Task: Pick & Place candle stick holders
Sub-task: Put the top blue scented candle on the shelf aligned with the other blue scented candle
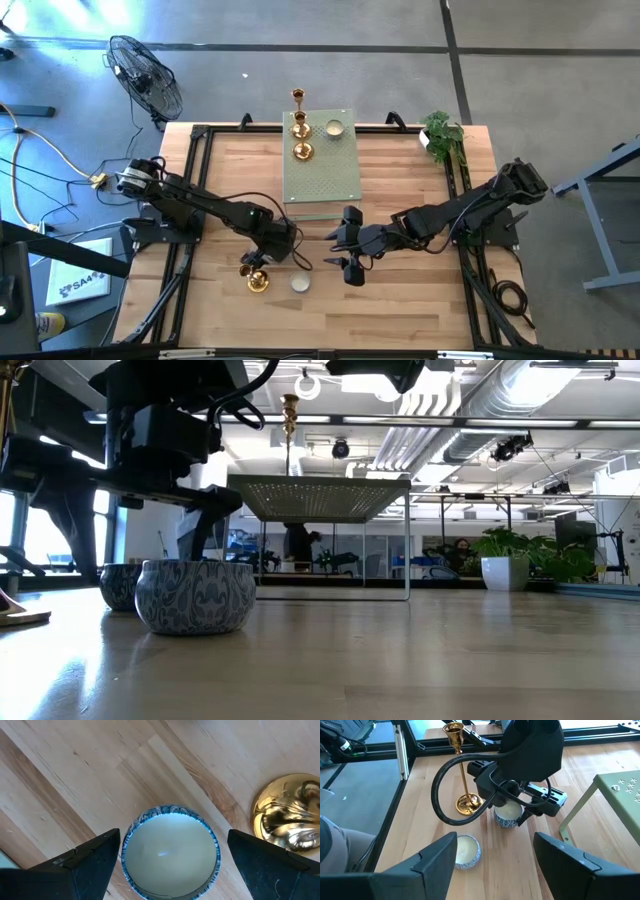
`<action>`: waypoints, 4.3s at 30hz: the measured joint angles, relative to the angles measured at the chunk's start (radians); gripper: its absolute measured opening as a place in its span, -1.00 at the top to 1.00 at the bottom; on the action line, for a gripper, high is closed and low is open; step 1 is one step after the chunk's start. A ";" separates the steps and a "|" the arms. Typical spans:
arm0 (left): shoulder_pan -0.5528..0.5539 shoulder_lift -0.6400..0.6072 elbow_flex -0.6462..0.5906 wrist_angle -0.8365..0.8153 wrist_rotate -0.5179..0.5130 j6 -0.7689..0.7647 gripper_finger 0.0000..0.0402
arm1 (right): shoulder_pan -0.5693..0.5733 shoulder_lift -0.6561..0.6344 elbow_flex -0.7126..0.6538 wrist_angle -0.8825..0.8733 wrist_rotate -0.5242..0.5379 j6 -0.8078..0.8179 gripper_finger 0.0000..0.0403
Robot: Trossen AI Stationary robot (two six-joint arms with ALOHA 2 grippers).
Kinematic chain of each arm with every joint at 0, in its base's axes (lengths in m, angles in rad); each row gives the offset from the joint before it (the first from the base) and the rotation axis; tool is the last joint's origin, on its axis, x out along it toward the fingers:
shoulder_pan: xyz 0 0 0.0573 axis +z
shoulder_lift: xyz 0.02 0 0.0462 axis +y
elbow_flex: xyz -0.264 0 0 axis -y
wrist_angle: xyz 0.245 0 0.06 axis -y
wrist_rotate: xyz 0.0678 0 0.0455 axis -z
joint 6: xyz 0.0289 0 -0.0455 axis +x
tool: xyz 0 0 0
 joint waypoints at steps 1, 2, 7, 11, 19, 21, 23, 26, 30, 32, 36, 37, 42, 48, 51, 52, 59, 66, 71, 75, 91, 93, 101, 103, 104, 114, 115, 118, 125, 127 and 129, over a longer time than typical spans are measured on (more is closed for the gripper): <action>0.000 0.000 0.000 0.000 0.000 0.000 -0.81 | 0.000 0.000 0.000 0.000 0.000 0.000 -0.29; 0.000 0.000 0.000 0.000 0.000 0.000 -0.81 | 0.000 0.000 0.000 0.000 0.000 0.000 -0.29; 0.000 0.000 0.000 0.000 -0.001 0.000 -0.81 | 0.000 0.000 0.000 0.000 0.000 0.000 -0.29; 0.000 0.000 0.000 0.000 -0.001 0.000 -0.81 | 0.000 0.000 0.000 0.000 0.000 0.000 -0.29; 0.000 0.027 -0.001 0.016 0.014 0.006 -0.81 | 0.000 0.000 0.000 0.000 0.000 0.000 -0.29; 0.000 0.041 0.000 0.027 0.022 0.008 -0.81 | 0.000 0.000 0.000 0.000 -0.001 0.001 -0.29; 0.000 0.038 -0.002 0.015 0.023 0.008 -0.81 | 0.000 0.000 0.000 0.003 -0.003 0.001 -0.29; 0.000 0.043 0.001 0.026 0.023 0.008 -0.81 | 0.000 0.000 0.000 0.004 -0.003 0.001 -0.29; 0.000 0.043 0.000 0.027 0.037 0.018 -0.81 | 0.000 0.000 0.000 0.007 -0.003 0.002 -0.29; 0.000 0.043 0.000 0.028 0.043 0.026 -0.81 | 0.000 0.000 0.000 0.008 -0.003 0.002 -0.29; 0.000 0.043 0.000 0.027 0.042 0.026 -0.81 | 0.000 0.000 0.000 0.008 -0.003 0.003 -0.29; 0.000 0.043 0.000 0.027 0.042 0.027 -0.80 | 0.000 0.000 0.000 0.009 -0.003 0.003 -0.29; 0.000 0.043 0.000 0.023 0.041 0.026 -0.69 | 0.000 0.000 0.000 0.011 -0.003 0.003 -0.29; 0.000 0.042 0.000 0.024 0.041 0.026 -0.38 | 0.000 0.000 0.000 0.016 -0.003 0.003 -0.29; 0.000 0.041 0.001 0.026 0.041 0.027 -0.37 | 0.000 0.000 0.000 0.016 -0.003 0.003 -0.29; 0.000 0.041 0.002 0.028 0.041 0.027 -0.34 | 0.000 0.000 0.000 0.016 -0.003 0.003 -0.29; 0.000 0.041 0.001 0.021 0.040 0.027 -0.15 | 0.000 0.000 0.000 0.016 -0.003 0.003 -0.29; 0.000 0.044 -0.002 0.006 0.040 0.026 0.07 | 0.000 0.000 0.000 0.016 -0.003 0.003 -0.29; 0.000 0.044 -0.002 -0.033 0.040 -0.023 0.13 | 0.000 0.000 0.000 0.016 -0.004 0.003 -0.29; 0.000 0.044 -0.002 -0.038 0.040 -0.037 0.14 | 0.000 0.000 0.000 0.016 -0.004 0.003 -0.29; -0.002 0.043 0.000 -0.036 -0.005 -0.055 -0.09 | 0.000 0.000 0.000 0.016 -0.006 0.002 -0.29; -0.002 0.043 0.000 -0.036 0.001 -0.054 -0.20 | 0.000 0.000 0.000 0.016 -0.016 0.002 -0.29; -0.002 0.043 0.000 -0.040 0.051 -0.026 -0.40 | 0.000 0.000 0.000 0.016 -0.023 0.003 -0.29; -0.002 0.043 0.000 -0.041 0.051 -0.026 -0.40 | 0.000 0.000 0.000 0.016 -0.023 0.003 -0.29; -0.002 0.043 0.000 -0.042 0.051 -0.026 -0.40 | 0.000 0.000 0.000 0.016 -0.023 0.003 -0.29; -0.002 0.042 0.000 -0.070 0.038 -0.053 -0.40 | 0.000 0.000 0.000 0.015 -0.023 0.003 -0.29; -0.002 0.042 0.000 -0.075 0.032 -0.053 -0.40 | 0.000 0.000 0.000 0.016 -0.023 0.003 -0.29; -0.002 0.042 0.000 -0.091 0.017 -0.067 -0.40 | 0.000 0.000 0.000 0.016 -0.023 0.003 -0.29; -0.001 0.042 0.000 -0.112 0.011 -0.103 -0.40 | 0.000 0.000 0.000 0.016 -0.023 0.002 -0.29; -0.001 0.042 0.000 -0.113 0.011 -0.105 -0.40 | 0.000 0.000 0.000 0.016 -0.023 0.003 -0.29; -0.001 0.042 0.000 -0.120 0.011 -0.108 -0.40 | 0.000 0.000 0.000 0.016 -0.023 0.003 -0.29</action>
